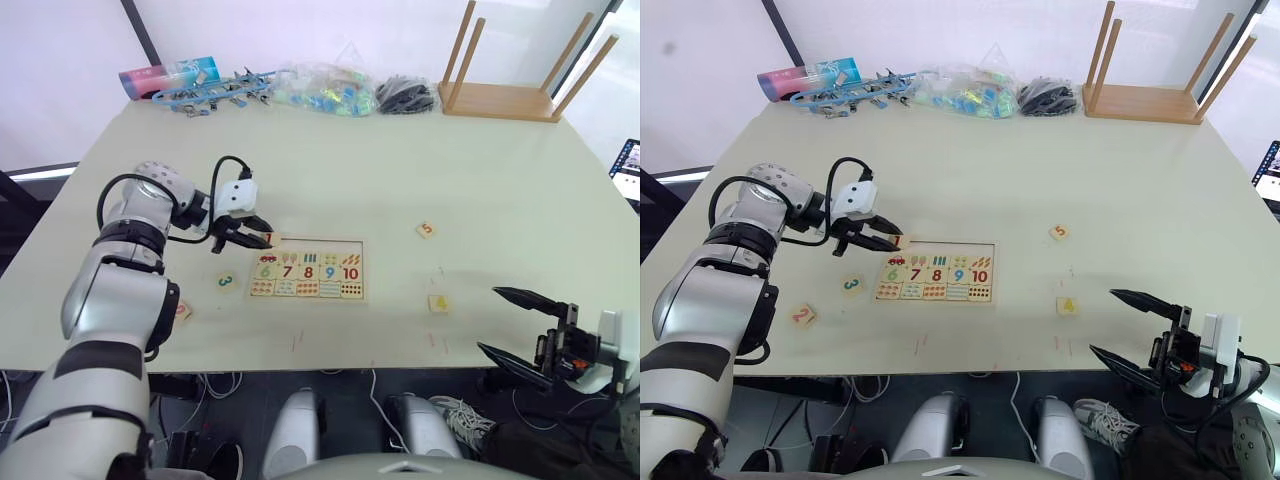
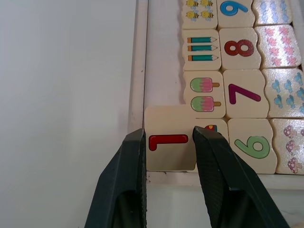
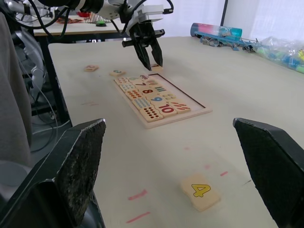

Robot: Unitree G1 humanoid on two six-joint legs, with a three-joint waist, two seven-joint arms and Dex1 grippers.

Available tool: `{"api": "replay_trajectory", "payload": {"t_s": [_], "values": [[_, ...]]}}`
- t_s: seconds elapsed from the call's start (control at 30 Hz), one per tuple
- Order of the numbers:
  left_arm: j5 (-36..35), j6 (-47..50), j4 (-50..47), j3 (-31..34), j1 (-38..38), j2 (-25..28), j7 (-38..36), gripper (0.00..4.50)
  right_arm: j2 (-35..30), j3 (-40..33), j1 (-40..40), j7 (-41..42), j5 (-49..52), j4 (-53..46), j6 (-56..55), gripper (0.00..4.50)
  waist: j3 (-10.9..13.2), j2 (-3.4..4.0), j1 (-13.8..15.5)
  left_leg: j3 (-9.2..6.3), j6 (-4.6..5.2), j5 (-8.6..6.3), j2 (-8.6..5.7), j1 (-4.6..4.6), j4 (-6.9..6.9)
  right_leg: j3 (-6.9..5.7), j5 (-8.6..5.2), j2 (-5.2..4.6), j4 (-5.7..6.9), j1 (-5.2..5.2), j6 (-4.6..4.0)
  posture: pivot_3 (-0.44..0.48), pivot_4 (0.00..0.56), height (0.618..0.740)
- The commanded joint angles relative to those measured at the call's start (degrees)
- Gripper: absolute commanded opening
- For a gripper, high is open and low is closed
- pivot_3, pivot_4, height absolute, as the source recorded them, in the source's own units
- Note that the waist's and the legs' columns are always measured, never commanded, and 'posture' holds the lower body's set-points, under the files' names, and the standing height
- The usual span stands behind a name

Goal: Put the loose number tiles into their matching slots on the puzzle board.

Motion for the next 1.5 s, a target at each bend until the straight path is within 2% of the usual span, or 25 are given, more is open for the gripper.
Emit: {"api": "replay_trajectory", "payload": {"t_s": [0.03, 1.23, 1.27, 1.3, 1.43, 1.5], "values": [[1.3, -0.9, 0.0, 2.2, -0.3, -0.1, 1.2, 0.97, -0.8, -1.7, 0.3, -0.3, 0.9, -2.4, -0.2, 4.5, 0.0, 0.0, 0.0, 0.0, 0.0, 0.0, 0.0, 0.0, 0.0, 0.0, 0.0, 0.0, 0.0, 0.0, 0.0, 0.0, 0.15, 0.737], [7.3, -1.9, 0.6, 4.9, 0.2, -1.1, 4.2, 0.97, -1.3, -1.4, 0.7, -2.0, 0.8, -3.9, 0.2, 4.5, 0.0, 0.0, 0.0, 0.0, 0.0, 0.0, -0.01, 0.03, 0.03, 0.0, 0.07, 0.0, 0.01, 0.04, 0.1, 0.0, 0.15, 0.737], [7.4, -1.9, 0.6, 5.0, 0.2, -1.1, 4.2, 2.0, -1.3, -1.4, 0.7, -2.0, 0.8, -3.9, 0.2, 4.5, 0.0, 0.0, 0.0, 0.0, 0.0, 0.0, -0.01, 0.03, 0.03, 0.0, 0.07, 0.0, 0.01, 0.04, 0.1, 0.0, 0.15, 0.737], [7.5, -1.9, 0.6, 5.1, 0.2, -1.1, 4.1, 2.36, -1.3, -1.4, 0.6, -2.0, 0.7, -3.8, 0.2, 4.5, 0.0, 0.0, 0.0, 0.0, 0.0, 0.0, -0.01, 0.03, 0.03, 0.0, 0.07, 0.0, 0.01, 0.04, 0.1, 0.0, 0.15, 0.737], [7.6, -1.8, 0.6, 5.4, 0.2, -1.2, 3.7, 4.39, -1.3, -1.3, 0.5, -1.9, 0.6, -3.6, 0.1, 4.5, 0.0, 0.0, 0.0, 0.0, 0.0, 0.0, -0.01, 0.04, 0.03, 0.0, 0.08, 0.0, 0.02, 0.04, 0.1, 0.0, 0.15, 0.737], [7.6, -1.8, 0.6, 5.6, 0.2, -1.2, 3.6, 4.48, -1.3, -1.4, 0.5, -1.7, 0.6, -3.1, -0.1, 4.5, 0.0, 0.0, 0.0, 0.0, 0.0, 0.0, -0.01, 0.04, 0.03, 0.0, 0.08, 0.0, 0.03, 0.04, 0.11, 0.0, 0.15, 0.737]]}}
